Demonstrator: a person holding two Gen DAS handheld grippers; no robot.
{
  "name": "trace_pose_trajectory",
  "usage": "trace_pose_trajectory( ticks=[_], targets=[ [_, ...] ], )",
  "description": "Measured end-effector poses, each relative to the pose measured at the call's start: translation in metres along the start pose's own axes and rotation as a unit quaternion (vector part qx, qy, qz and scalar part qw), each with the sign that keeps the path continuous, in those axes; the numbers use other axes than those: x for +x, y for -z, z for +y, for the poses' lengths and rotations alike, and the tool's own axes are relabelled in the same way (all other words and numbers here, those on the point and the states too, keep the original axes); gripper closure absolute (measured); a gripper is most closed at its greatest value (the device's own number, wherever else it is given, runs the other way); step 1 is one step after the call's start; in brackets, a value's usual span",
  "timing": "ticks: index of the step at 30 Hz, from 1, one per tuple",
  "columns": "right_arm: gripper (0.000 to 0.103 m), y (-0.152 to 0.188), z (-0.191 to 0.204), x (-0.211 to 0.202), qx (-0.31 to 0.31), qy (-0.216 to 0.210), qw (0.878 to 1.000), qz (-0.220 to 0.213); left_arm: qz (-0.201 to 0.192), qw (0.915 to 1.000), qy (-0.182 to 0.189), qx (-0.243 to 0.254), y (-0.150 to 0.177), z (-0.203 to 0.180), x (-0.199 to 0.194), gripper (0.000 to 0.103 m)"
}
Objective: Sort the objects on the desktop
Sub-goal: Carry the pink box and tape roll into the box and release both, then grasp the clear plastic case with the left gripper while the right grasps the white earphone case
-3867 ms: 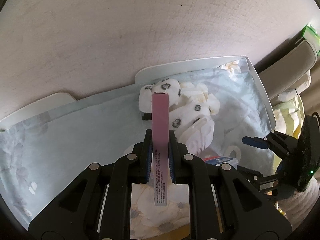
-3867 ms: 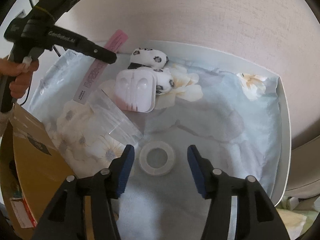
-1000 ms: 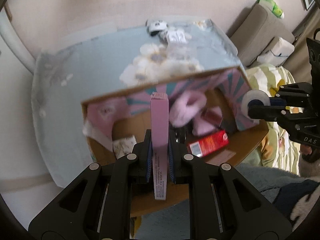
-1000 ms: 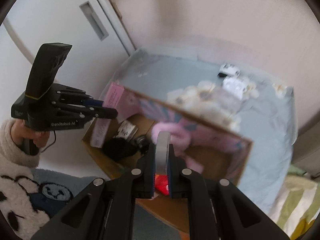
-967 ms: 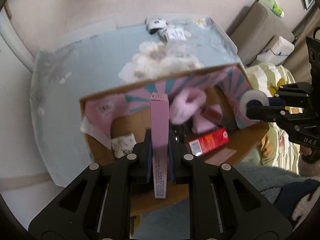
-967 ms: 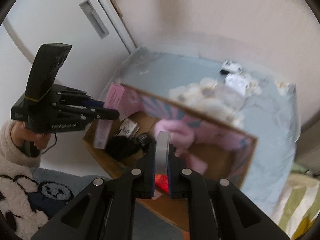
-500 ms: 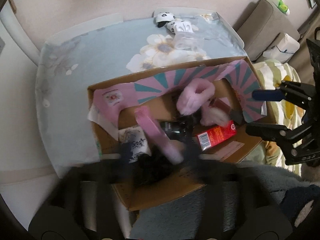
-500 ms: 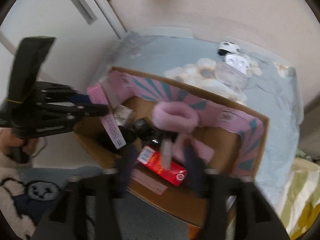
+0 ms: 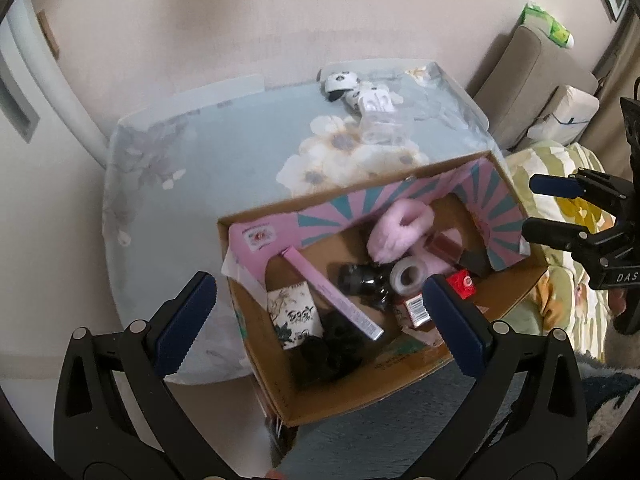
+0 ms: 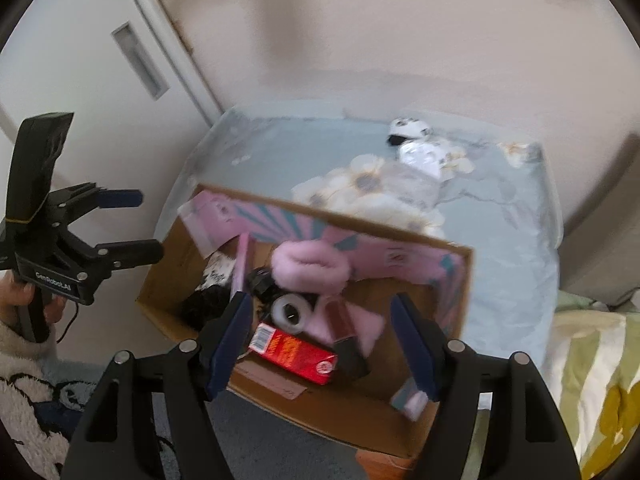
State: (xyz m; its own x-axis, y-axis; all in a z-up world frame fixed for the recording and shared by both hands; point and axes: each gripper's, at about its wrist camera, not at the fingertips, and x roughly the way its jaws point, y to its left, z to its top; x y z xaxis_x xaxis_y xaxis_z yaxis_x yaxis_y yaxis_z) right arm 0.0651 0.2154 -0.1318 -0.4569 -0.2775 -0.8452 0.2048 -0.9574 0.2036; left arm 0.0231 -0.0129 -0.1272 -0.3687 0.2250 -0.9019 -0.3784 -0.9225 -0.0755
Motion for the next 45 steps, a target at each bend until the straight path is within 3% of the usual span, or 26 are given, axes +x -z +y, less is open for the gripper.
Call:
trace_pose_trajectory(
  ticks=[5, 12, 19, 24, 29, 37, 43, 45],
  targets=[
    [0.036, -0.003, -0.016, -0.013, 0.011, -0.009, 1.0, -0.014, -0.019, 0.9994, 0.026, 0.008, -0.02, -0.009, -0.005, 0.0],
    [0.036, -0.019, -0.045, -0.029, 0.015, 0.0, 1.0, -0.023, -0.036, 0.9979, 0.026, 0.048, -0.06, -0.033, -0.003, 0.0],
    [0.036, -0.053, -0.096, -0.042, 0.047, -0.014, 0.998, -0.034, -0.015, 0.9963, 0.05, 0.068, -0.107, -0.068, 0.018, 0.0],
    [0.036, -0.086, -0.134, -0.034, 0.05, -0.009, 0.998, -0.026, 0.016, 0.9957, 0.074, 0.053, -0.14, -0.093, 0.057, 0.0],
    [0.036, -0.117, -0.167, -0.003, 0.055, -0.025, 0.998, -0.002, 0.058, 0.9956, 0.069, 0.025, -0.165, -0.102, 0.115, 0.0],
    [0.036, -0.162, -0.195, 0.083, 0.046, -0.048, 0.997, 0.035, 0.107, 0.9935, 0.039, 0.007, -0.182, -0.103, 0.187, 0.0],
    [0.036, -0.164, -0.202, 0.139, 0.041, -0.078, 0.993, 0.075, 0.134, 0.9905, 0.028, -0.005, -0.181, -0.102, 0.216, 0.0],
    [0.036, -0.16, -0.201, 0.156, 0.034, -0.11, 0.989, 0.093, 0.139, 0.9897, 0.032, -0.015, -0.18, -0.1, 0.221, 0.0]
  ],
)
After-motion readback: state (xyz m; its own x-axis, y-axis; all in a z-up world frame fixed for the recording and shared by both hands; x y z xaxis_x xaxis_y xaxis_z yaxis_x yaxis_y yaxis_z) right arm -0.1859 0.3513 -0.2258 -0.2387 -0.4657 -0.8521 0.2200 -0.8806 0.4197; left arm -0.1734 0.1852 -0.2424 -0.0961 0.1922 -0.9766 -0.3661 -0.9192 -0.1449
